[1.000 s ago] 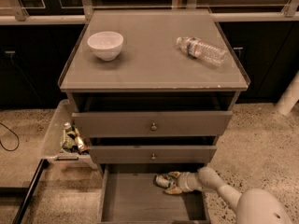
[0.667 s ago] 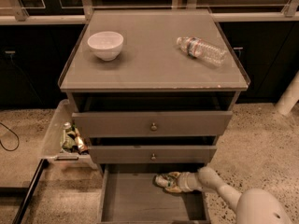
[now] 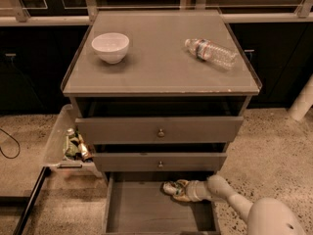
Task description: Pick 7up can from bottom drawer and place on counter
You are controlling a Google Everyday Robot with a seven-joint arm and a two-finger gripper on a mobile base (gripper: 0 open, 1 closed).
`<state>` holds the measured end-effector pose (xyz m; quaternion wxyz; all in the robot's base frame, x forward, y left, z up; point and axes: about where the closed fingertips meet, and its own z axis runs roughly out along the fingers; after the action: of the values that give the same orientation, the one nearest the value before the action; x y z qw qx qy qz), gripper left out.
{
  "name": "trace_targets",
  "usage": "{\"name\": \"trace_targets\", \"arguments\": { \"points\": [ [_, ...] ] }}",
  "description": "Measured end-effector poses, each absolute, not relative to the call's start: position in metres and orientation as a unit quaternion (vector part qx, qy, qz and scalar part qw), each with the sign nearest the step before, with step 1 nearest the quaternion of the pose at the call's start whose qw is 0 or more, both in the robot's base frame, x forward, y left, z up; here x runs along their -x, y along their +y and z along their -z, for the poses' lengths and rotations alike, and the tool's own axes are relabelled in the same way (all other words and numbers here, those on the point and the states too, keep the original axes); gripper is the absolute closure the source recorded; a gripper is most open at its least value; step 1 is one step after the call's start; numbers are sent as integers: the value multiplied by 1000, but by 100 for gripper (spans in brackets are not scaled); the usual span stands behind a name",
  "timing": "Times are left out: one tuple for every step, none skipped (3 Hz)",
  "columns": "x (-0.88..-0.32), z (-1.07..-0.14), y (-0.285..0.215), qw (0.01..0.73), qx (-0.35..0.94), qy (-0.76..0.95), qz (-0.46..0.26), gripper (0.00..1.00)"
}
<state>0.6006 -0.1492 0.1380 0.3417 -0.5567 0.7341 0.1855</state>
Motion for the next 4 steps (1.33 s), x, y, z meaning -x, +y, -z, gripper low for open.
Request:
{"name": "trace_targets", "arguments": {
  "points": [
    [-591, -141, -150, 340, 554, 735, -192, 100],
    [-577, -167, -155, 345, 555, 733, -187, 100],
    [-559, -207, -153, 343, 567, 728, -174, 100],
    [-551, -255, -154, 338, 580, 728, -142, 100]
  ]
}}
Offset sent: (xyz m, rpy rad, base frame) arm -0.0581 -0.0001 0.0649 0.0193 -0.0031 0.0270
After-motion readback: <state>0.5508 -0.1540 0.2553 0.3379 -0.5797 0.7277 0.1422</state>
